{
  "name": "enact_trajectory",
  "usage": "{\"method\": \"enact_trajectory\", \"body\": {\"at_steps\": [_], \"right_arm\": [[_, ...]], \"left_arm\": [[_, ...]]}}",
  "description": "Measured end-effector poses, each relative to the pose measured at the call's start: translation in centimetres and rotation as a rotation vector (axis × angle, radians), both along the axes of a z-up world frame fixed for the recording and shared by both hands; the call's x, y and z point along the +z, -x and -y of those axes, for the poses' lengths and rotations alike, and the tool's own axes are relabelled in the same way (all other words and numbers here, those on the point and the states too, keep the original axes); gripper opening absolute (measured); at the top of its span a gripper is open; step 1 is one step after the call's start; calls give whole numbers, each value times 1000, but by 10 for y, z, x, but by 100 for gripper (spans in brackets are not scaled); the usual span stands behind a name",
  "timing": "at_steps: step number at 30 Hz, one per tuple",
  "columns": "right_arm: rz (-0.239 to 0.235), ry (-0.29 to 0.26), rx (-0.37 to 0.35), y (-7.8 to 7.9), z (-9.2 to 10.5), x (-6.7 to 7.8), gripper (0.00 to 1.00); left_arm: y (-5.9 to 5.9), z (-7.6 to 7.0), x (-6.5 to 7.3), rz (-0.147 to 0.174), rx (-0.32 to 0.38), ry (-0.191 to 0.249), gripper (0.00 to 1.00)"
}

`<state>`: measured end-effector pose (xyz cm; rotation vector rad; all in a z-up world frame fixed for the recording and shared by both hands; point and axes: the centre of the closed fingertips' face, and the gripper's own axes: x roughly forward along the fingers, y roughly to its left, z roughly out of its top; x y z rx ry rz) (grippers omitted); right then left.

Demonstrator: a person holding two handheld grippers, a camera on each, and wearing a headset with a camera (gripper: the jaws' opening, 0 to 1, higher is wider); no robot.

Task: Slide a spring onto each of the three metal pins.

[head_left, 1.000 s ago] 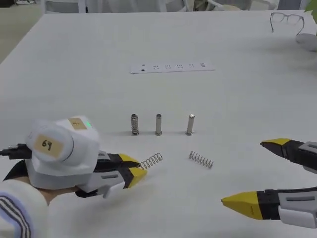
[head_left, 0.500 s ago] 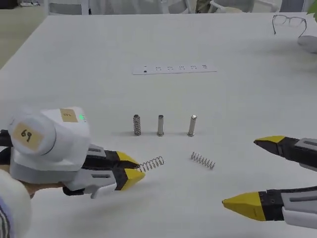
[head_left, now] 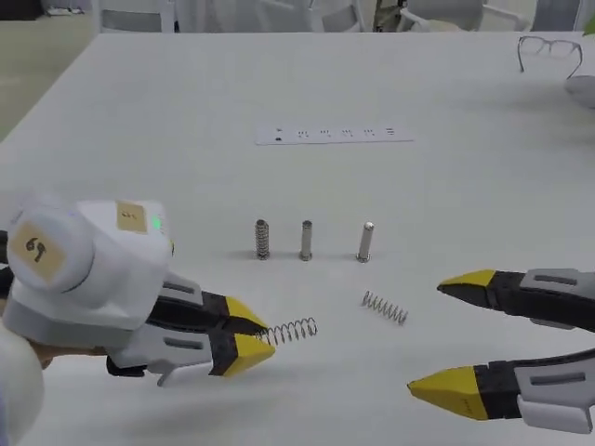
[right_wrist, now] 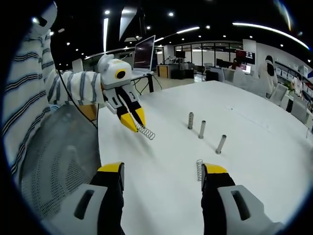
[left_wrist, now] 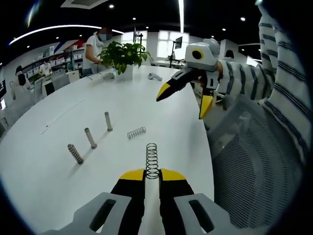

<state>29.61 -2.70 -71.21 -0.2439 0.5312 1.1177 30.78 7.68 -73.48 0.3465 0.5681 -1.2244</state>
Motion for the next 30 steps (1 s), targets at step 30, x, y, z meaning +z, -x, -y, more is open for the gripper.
{"method": "enact_trajectory", "body": {"at_steps": [30], "right_arm": [[-70, -45, 219, 18, -45, -11, 32]], "left_arm": [[22, 24, 7, 8, -149, 19, 2]]}}
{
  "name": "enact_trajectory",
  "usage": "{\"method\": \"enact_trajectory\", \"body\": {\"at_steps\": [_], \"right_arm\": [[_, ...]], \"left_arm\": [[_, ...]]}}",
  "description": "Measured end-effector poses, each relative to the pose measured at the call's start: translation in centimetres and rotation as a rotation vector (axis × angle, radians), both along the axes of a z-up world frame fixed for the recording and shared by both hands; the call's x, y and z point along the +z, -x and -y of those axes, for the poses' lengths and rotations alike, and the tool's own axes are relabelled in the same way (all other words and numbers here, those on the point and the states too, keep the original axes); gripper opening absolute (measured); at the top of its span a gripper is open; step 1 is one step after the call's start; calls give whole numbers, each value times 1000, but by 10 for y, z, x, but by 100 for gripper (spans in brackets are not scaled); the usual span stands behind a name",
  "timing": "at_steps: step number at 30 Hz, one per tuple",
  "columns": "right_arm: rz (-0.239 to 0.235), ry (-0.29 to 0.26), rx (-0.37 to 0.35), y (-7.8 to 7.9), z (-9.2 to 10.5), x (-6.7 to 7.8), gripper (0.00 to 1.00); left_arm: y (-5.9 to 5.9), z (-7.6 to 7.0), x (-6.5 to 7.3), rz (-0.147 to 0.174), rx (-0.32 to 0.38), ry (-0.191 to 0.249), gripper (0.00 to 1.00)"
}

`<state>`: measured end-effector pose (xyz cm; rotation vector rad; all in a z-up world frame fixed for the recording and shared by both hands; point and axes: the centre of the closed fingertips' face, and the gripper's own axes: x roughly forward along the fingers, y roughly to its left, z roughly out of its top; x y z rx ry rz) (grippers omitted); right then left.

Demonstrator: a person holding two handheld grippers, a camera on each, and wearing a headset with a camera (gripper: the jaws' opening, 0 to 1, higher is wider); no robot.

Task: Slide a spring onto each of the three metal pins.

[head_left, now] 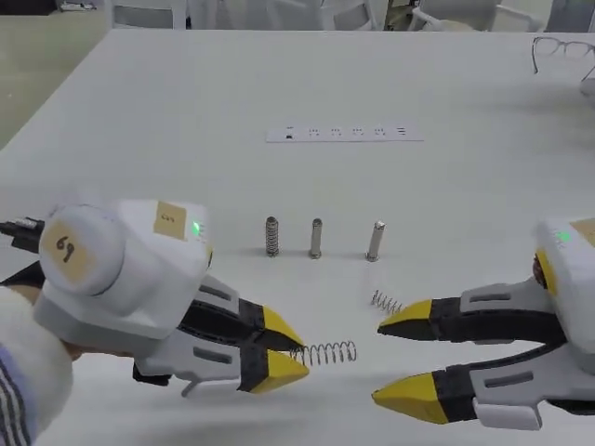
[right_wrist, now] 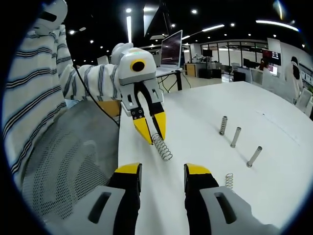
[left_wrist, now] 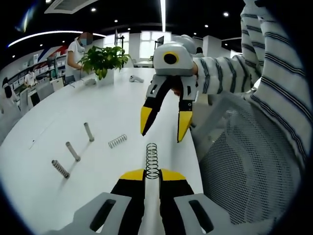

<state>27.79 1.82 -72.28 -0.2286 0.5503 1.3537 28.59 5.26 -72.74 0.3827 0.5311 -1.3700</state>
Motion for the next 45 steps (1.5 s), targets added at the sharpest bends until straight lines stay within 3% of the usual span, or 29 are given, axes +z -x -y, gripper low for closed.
{"method": "enact_trajectory", "body": {"at_steps": [4, 12, 23, 34, 38, 45], "right_arm": [[-2, 7, 11, 1, -2, -2, 26], [-1, 27, 34, 2, -5, -7, 23], [-8, 11, 35, 2, -8, -6, 10], [-36, -7, 44, 6, -9, -8, 10], [-78, -21, 38, 7, -8, -10, 10], [-81, -16, 43, 5, -9, -12, 10]], "left_arm": [[3, 2, -1, -6, -13, -2, 2], [5, 8, 3, -10, -23, 22, 2], [9, 12, 5, -15, -39, 33, 2], [12, 11, 1, -29, -28, 32, 2], [13, 11, -1, -39, -21, 37, 2], [12, 11, -4, -48, -4, 38, 2]]}}
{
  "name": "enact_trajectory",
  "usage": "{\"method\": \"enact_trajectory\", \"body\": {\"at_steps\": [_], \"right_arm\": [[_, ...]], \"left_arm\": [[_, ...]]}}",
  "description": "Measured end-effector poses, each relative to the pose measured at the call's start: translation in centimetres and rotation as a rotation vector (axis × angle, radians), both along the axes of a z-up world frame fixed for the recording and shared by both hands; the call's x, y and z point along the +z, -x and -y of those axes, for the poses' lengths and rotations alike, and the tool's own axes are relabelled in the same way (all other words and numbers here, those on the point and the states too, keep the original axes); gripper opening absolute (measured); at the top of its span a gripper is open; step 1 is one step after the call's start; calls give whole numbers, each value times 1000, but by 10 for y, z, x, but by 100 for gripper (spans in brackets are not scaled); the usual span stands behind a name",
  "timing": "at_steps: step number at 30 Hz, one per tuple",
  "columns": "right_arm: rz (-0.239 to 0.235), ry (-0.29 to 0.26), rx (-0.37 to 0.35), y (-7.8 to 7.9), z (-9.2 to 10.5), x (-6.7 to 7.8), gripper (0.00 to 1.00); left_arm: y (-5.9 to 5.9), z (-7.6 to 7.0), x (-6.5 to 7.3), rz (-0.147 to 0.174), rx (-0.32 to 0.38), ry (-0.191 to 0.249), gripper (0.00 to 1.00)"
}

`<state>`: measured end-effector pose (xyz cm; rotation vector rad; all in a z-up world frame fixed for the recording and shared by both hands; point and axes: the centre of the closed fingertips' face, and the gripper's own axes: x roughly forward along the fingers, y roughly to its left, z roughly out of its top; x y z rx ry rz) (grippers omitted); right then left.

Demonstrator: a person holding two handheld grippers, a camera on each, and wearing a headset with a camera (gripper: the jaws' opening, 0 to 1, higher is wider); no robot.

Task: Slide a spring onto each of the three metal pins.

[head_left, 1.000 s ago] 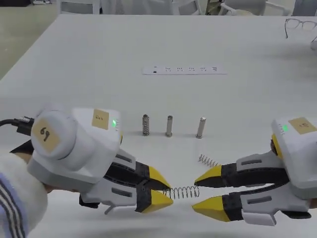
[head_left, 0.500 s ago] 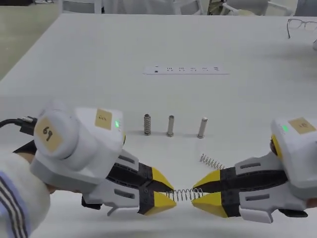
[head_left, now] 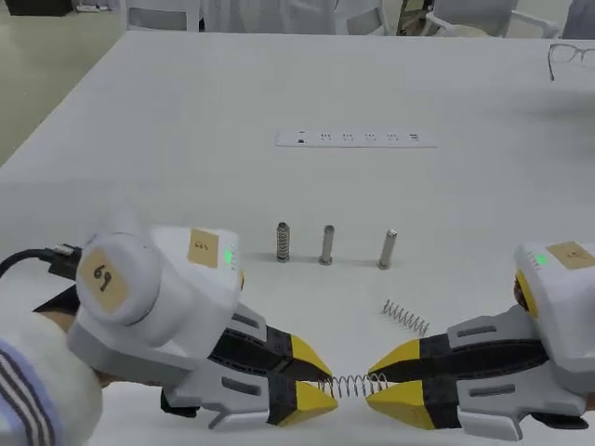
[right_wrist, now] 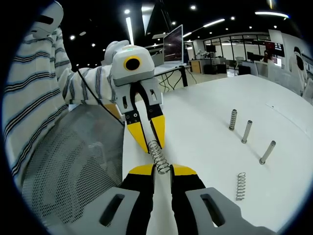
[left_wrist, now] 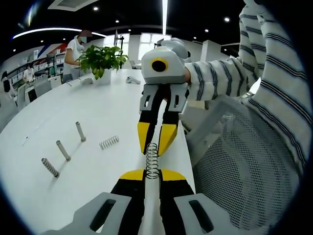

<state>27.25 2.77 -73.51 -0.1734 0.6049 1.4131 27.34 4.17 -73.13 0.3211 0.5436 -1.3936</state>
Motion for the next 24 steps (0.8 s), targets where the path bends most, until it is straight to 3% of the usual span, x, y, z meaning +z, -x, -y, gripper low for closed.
{"method": "enact_trajectory", "body": {"at_steps": [9, 18, 20, 24], "right_arm": [[-11, -34, 16, -4, -1, 10, 9], [10, 13, 60, -6, 1, 12, 9], [-14, 15, 44, -8, 1, 14, 9], [-15, 13, 54, -7, 0, 18, 8]], "left_arm": [[-5, -2, 2, -2, 20, 11, 2], [-6, 3, 2, 1, 34, 22, 2], [-7, 4, 1, 3, 41, 26, 2], [-9, 3, 0, 13, 54, 27, 2]]}}
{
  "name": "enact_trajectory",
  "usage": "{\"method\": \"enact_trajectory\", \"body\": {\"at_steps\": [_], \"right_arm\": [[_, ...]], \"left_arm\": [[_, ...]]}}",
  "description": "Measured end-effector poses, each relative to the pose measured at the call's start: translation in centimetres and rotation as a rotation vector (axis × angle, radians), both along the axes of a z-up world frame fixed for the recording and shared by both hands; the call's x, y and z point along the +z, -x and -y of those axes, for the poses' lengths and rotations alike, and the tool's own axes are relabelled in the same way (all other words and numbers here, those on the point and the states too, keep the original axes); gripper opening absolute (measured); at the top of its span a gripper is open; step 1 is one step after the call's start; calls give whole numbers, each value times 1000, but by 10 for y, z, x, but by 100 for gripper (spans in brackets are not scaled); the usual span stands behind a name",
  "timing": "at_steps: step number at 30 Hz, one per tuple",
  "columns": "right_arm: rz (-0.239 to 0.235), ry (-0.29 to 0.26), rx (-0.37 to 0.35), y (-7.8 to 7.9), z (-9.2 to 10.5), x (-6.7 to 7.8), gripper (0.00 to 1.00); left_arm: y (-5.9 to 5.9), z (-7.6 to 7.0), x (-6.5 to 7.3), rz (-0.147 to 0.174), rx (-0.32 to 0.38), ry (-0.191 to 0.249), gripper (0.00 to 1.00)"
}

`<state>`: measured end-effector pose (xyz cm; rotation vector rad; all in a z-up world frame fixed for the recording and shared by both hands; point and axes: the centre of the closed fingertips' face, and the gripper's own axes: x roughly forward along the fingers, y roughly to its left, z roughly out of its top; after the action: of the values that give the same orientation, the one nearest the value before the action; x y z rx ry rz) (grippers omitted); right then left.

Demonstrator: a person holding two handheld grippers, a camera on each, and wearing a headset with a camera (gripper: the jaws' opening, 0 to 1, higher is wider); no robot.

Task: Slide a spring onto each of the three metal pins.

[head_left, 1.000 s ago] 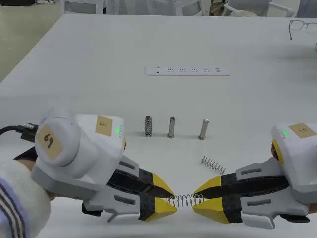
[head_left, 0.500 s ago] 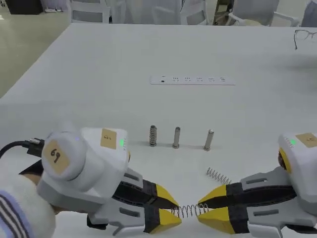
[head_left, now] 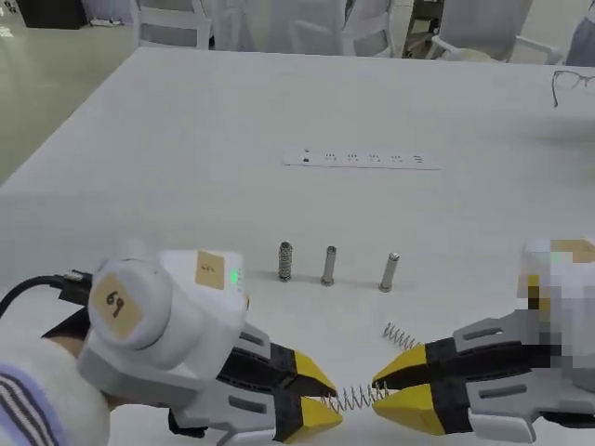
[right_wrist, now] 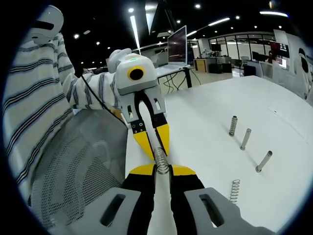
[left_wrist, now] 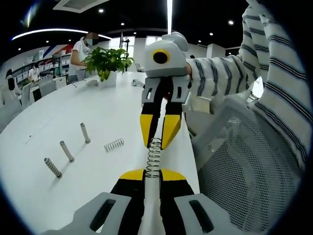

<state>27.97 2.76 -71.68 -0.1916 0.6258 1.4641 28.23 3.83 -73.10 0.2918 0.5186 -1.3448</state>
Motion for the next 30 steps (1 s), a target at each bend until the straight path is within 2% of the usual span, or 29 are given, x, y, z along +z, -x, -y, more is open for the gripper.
{"method": "enact_trajectory", "body": {"at_steps": [10, 30], "right_arm": [[36, 41, 37, 4, -1, 6, 8], [131, 170, 129, 6, 0, 14, 8]], "left_arm": [[2, 7, -2, 2, 20, 36, 2], [1, 15, -1, 16, 70, 85, 2]]}}
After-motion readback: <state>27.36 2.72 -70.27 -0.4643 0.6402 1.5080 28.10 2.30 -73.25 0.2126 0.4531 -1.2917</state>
